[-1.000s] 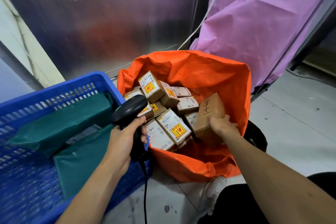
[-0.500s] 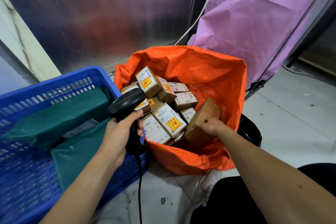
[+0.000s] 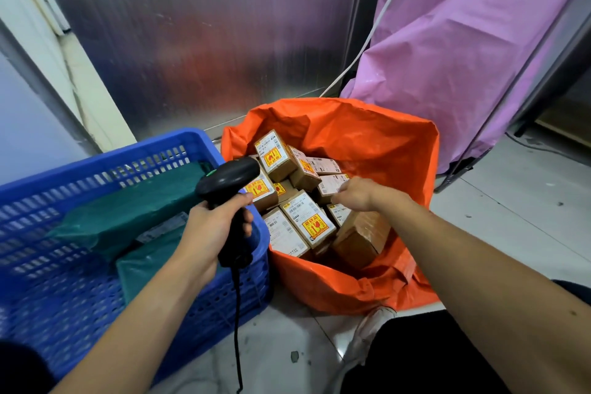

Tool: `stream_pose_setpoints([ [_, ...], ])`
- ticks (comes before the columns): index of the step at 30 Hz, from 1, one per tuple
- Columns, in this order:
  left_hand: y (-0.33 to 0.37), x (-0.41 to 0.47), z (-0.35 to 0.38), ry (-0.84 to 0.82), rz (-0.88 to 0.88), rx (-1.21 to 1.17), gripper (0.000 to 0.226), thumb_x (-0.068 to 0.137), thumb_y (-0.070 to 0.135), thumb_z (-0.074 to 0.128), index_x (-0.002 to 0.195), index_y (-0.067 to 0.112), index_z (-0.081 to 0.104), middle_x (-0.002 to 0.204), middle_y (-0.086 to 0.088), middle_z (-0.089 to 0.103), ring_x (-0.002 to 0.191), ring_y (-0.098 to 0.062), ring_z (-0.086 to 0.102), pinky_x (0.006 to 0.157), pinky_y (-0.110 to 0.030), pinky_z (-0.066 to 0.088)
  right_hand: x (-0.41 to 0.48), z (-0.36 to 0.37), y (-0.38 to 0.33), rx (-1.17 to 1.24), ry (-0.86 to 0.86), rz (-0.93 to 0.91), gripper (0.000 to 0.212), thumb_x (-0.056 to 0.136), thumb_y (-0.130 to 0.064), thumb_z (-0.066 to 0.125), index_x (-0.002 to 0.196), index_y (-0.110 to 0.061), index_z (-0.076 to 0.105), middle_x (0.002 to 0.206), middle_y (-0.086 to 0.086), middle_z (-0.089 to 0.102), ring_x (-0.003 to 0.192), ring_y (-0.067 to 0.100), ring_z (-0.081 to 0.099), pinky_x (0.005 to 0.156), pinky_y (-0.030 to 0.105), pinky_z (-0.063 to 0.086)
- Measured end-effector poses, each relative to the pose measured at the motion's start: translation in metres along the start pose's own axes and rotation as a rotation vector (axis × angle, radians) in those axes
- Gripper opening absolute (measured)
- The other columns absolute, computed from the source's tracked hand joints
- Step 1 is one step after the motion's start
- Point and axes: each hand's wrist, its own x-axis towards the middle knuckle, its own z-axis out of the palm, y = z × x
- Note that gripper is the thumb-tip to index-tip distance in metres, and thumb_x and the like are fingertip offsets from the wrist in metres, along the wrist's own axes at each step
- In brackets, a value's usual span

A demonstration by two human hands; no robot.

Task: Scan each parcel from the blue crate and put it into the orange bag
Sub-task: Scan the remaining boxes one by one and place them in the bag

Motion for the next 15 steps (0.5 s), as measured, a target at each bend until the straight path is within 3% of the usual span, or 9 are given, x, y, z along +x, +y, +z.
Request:
stream_pose_setpoints([
  [3,0.023,-0.007,-0.017,0.023,0.051,0.009,0.011,0.092,0.017,0.075,0.096,0.007,0.074,0.072,-0.009,0.068,0.054,-0.018,0.060,0.059,-0.028,0.050,-0.024,-0.035,-0.035,0.003,-0.009,-0.130,0.039,0.102,-0.043,0.056,0.114,-0.008,0.069,0.097,0.006,0.071,0.085,0.023,0.069,0.083,0.035,0.057],
  [5,0.039,-0.012,-0.027,0.036,0.072,-0.011,0.008,0.093,0.017,0.074,0.093,0.009,0.073,0.070,-0.006,0.068,0.053,-0.017,0.058,0.061,-0.029,0.049,-0.042,-0.054,-0.049,-0.066,0.020,-0.200,0.037,0.101,-0.045,0.056,0.112,-0.012,0.070,0.096,0.005,0.073,0.089,0.023,0.072,0.089,0.038,0.059],
  [8,0.061,-0.025,-0.043,0.020,0.094,-0.047,0.007,0.095,0.017,0.070,0.091,0.011,0.071,0.068,-0.004,0.066,0.051,-0.016,0.055,0.060,-0.030,0.050,-0.071,-0.065,-0.064,-0.152,0.185,-0.330,0.035,0.102,-0.047,0.055,0.110,-0.019,0.073,0.094,0.000,0.073,0.092,0.022,0.068,0.087,0.038,0.056],
  [12,0.076,-0.041,-0.063,0.017,0.128,-0.043,0.008,0.095,0.018,0.068,0.091,0.012,0.070,0.067,-0.003,0.064,0.048,-0.014,0.053,0.052,-0.024,0.051,-0.083,-0.062,-0.077,-0.049,0.201,-0.396,0.026,0.102,-0.043,0.056,0.106,-0.023,0.072,0.086,-0.005,0.073,0.090,0.019,0.070,0.088,0.040,0.058],
  [15,0.083,-0.047,-0.079,0.070,0.168,-0.011,0.007,0.095,0.017,0.068,0.093,0.010,0.069,0.068,-0.003,0.064,0.048,-0.014,0.052,0.050,-0.024,0.050,-0.086,-0.067,-0.097,-0.077,0.297,-0.463,0.029,0.103,-0.042,0.055,0.115,-0.020,0.071,0.096,-0.001,0.074,0.093,0.019,0.069,0.089,0.041,0.057],
])
